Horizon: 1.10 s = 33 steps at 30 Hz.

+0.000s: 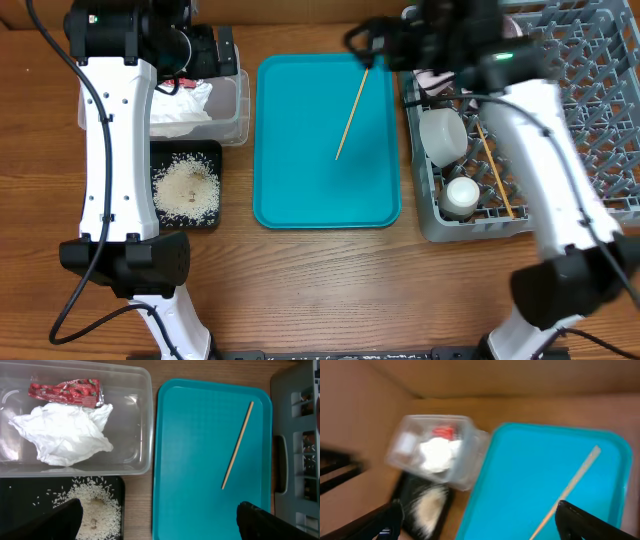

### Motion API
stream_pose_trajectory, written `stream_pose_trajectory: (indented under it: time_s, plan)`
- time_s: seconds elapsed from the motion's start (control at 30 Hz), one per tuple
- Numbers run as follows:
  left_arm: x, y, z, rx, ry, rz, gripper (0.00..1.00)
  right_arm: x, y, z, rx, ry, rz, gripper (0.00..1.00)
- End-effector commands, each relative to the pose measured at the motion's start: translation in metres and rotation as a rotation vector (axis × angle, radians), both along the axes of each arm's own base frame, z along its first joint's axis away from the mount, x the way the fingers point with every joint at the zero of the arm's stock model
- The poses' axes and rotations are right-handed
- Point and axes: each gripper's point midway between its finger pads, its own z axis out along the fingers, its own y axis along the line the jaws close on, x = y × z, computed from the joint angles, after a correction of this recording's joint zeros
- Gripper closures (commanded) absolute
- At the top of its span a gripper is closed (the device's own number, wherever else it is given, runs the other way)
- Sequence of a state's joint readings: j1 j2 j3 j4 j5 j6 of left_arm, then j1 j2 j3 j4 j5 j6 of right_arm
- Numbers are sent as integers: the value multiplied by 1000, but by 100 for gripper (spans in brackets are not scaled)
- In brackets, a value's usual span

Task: Sort waste into correct bins and load items into the dishwasher
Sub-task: 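Return the right gripper to the tray and grasp the second chopstick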

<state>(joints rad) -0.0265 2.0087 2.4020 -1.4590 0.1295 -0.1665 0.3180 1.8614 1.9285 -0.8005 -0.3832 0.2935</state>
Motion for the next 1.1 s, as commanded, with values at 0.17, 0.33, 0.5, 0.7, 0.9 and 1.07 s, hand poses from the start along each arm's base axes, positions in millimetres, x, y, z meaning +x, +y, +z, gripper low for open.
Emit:
stream_pose_trajectory:
  time_s: [0.17, 0.33, 0.5, 0.7, 0.9, 1.07]
  plan:
    - [2, -3, -2, -1, 4, 6, 0, 31, 8, -90, -295, 58, -382, 7]
    - [2, -3, -2, -1, 4, 6, 0, 36, 11, -148, -338, 161, -396, 16]
    - [2, -3, -2, -1, 4, 6, 0, 34, 10, -185, -376, 234, -400, 24]
    - [2, -3, -2, -1, 4, 6, 0, 27, 15, -236, -390, 344, -386, 35]
    - [2, -3, -2, -1, 4, 6, 0, 22, 12, -265, -389, 420, -448, 52]
    - [2, -3, -2, -1, 4, 5, 0, 20, 10, -281, -398, 452, -473, 60]
